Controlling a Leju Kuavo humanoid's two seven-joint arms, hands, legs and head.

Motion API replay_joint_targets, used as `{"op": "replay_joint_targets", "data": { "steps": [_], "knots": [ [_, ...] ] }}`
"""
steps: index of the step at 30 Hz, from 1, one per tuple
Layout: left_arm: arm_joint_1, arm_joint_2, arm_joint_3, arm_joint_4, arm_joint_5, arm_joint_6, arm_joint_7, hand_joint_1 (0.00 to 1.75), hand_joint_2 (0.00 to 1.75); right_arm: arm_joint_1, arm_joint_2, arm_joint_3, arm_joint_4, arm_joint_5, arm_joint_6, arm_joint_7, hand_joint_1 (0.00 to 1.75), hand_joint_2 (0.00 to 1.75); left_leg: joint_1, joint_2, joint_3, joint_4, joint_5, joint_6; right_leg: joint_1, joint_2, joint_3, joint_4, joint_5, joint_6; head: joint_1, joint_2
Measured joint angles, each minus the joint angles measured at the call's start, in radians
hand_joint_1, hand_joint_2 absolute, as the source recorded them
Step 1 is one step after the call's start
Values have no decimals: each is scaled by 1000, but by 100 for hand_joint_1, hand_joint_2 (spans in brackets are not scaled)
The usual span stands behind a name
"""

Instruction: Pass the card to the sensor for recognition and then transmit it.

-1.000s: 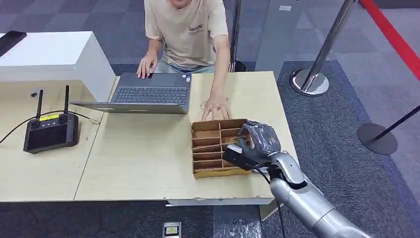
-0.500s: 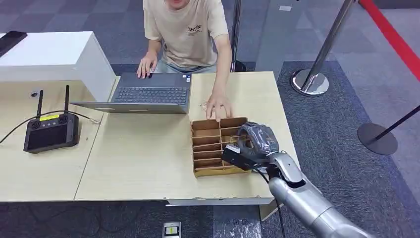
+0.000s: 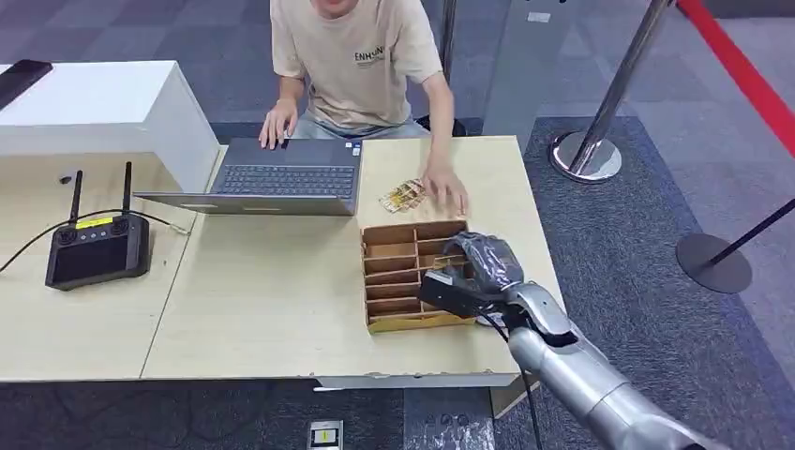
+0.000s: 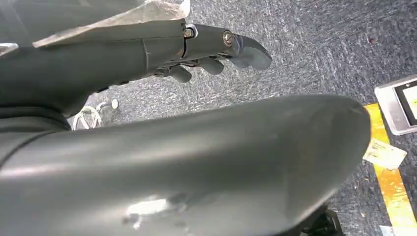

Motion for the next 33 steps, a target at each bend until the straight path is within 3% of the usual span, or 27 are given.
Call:
{"op": "replay_joint_targets", "data": {
  "steps": [1,19,33],
  "knots": [
    [0,0,0,0,0,0,0,0,0,-1,0,1,1,0,1,0,175,175,0,0,0,0,0,0,0,0,0,0,0,0,0,0],
    [0,0,-1,0,0,2,-3,0,0,-15,2,22,27,-36,-2,-19,175,175,0,0,0,0,0,0,0,0,0,0,1,0,0,0],
    [0,0,-5,0,3,8,2,0,0,-10,8,19,34,-109,-88,-66,175,175,0,0,-1,0,0,0,0,0,-1,0,1,0,0,0]
  ]
}}
